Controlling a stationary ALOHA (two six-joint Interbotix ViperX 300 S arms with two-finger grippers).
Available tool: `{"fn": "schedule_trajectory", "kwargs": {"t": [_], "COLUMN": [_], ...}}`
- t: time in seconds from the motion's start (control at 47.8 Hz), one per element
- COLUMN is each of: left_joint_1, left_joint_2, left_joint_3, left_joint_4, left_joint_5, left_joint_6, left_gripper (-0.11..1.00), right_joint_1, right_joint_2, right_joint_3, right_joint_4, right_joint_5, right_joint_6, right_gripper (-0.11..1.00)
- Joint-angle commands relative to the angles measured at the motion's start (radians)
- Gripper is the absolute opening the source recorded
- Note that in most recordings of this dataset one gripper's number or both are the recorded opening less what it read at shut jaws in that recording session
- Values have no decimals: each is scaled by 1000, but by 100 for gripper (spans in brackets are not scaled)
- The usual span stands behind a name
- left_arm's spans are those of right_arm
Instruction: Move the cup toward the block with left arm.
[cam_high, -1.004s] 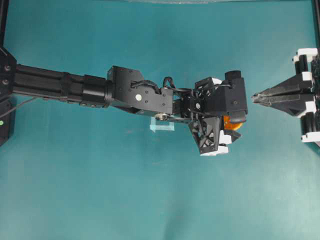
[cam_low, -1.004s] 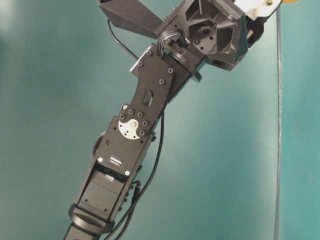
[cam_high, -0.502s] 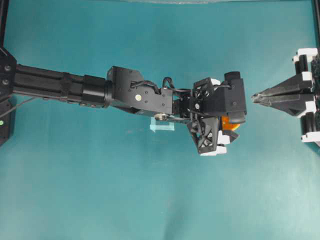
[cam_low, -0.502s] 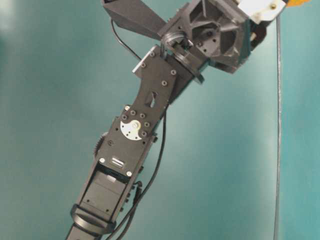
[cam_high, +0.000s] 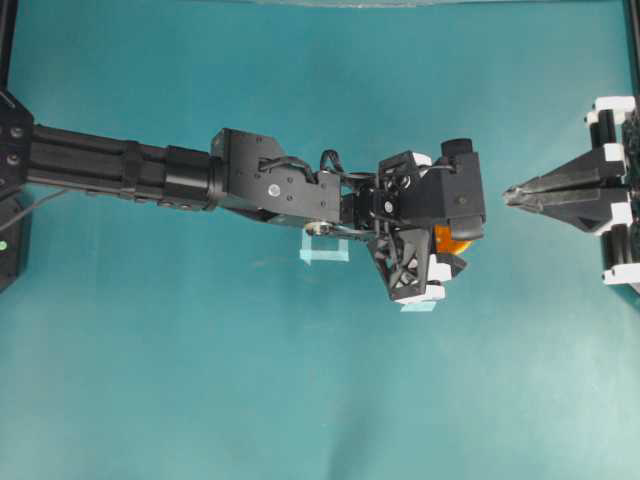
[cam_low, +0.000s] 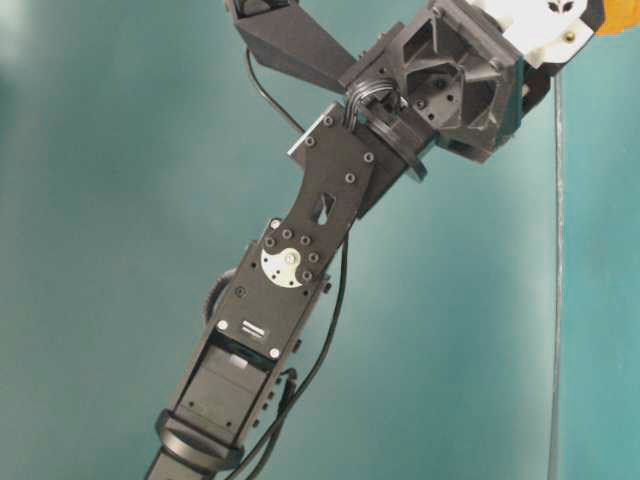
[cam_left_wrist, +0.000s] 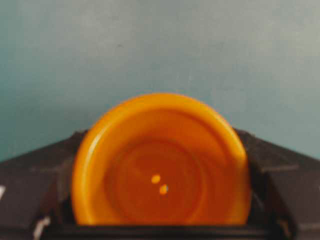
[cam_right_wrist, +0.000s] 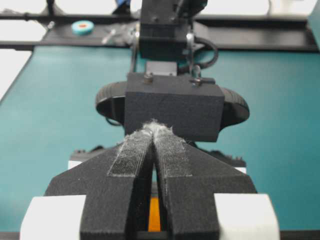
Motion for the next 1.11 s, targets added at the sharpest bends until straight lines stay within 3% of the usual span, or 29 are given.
{"fn": "schedule_trajectory", "kwargs": {"t": [0.0, 1.087], "left_joint_1": [5, 15], "left_joint_2": [-23, -23], "left_joint_3": [-11, 3], "left_joint_4": [3, 2], "left_joint_5": [-9, -18], "left_joint_6": [3, 3], "left_gripper": [63, 63], "right_joint_1": [2, 0], "right_joint_2": [2, 3], "right_joint_3": [-29, -29], "right_joint_4": [0, 0], "right_joint_5": [-5, -5], "right_joint_6": [0, 0], "right_gripper": [0, 0]}}
